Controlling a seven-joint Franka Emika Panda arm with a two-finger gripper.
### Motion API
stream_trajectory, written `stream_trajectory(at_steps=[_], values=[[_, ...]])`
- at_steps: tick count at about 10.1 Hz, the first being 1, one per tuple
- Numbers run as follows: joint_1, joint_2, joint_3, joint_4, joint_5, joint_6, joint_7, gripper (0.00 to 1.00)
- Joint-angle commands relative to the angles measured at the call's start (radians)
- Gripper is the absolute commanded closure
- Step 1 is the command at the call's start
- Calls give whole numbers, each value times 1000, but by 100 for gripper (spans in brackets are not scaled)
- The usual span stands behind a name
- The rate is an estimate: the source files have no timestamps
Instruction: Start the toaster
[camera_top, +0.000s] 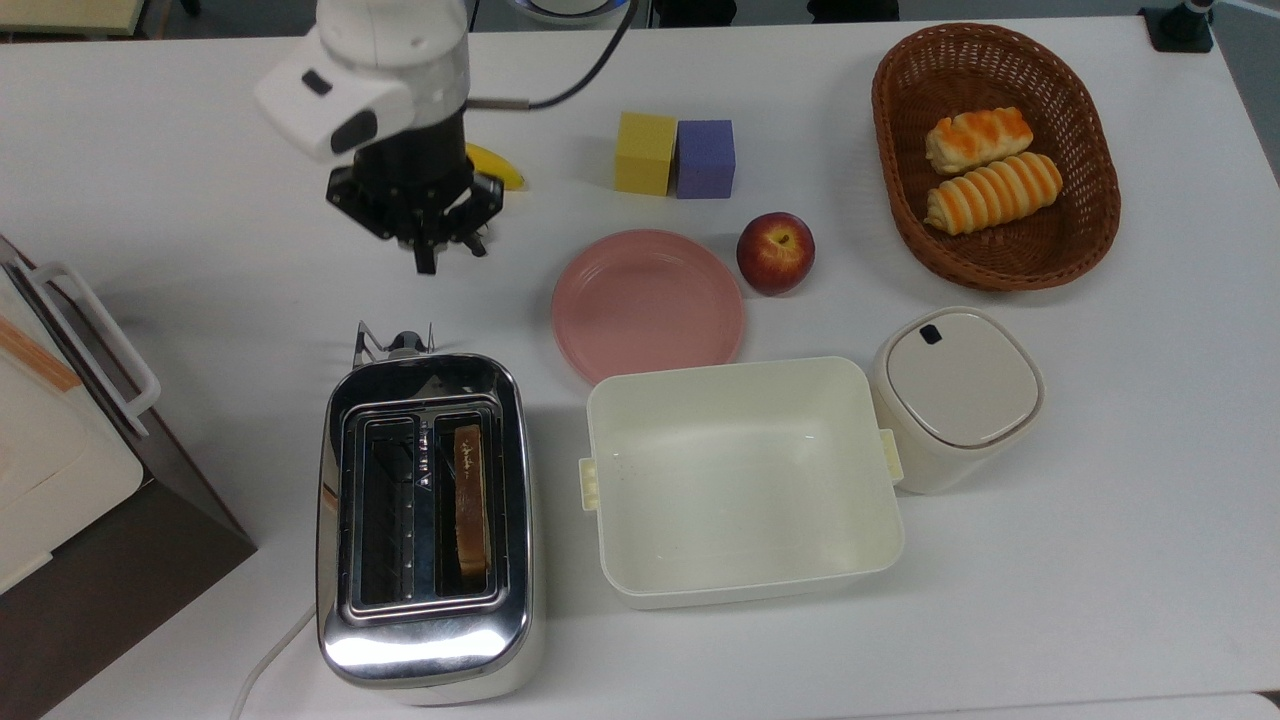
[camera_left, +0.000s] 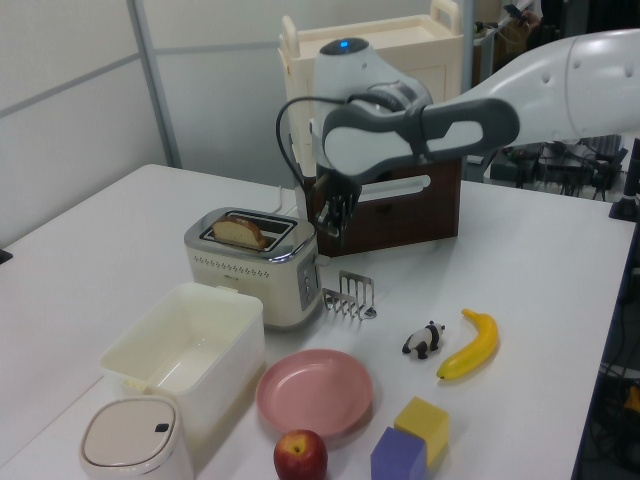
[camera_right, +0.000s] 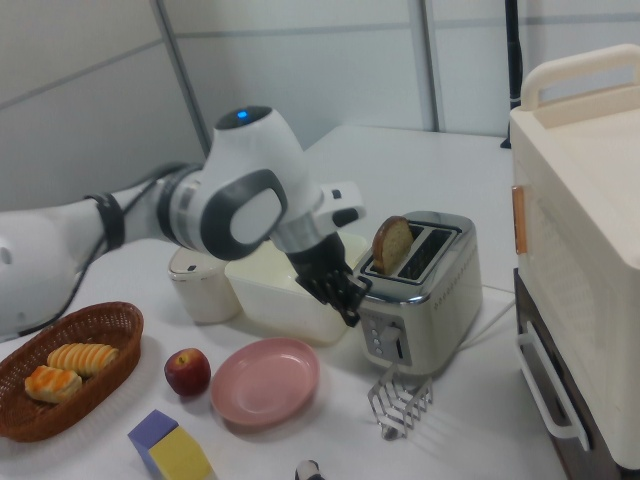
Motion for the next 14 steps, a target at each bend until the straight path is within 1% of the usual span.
stream_trajectory(at_steps=[1, 4, 6, 10, 12, 14], values=[[-13, 75, -5, 4, -50, 101, -11, 100], [-18, 105, -2, 4, -79, 125, -11, 100], [-25, 109, 0, 4, -93, 125, -12, 100], [-28, 121, 4, 19, -102, 126, -17, 100], [-64, 125, 61, 21, -139, 167, -11, 100], [-67, 141, 70, 21, -151, 171, -11, 100]])
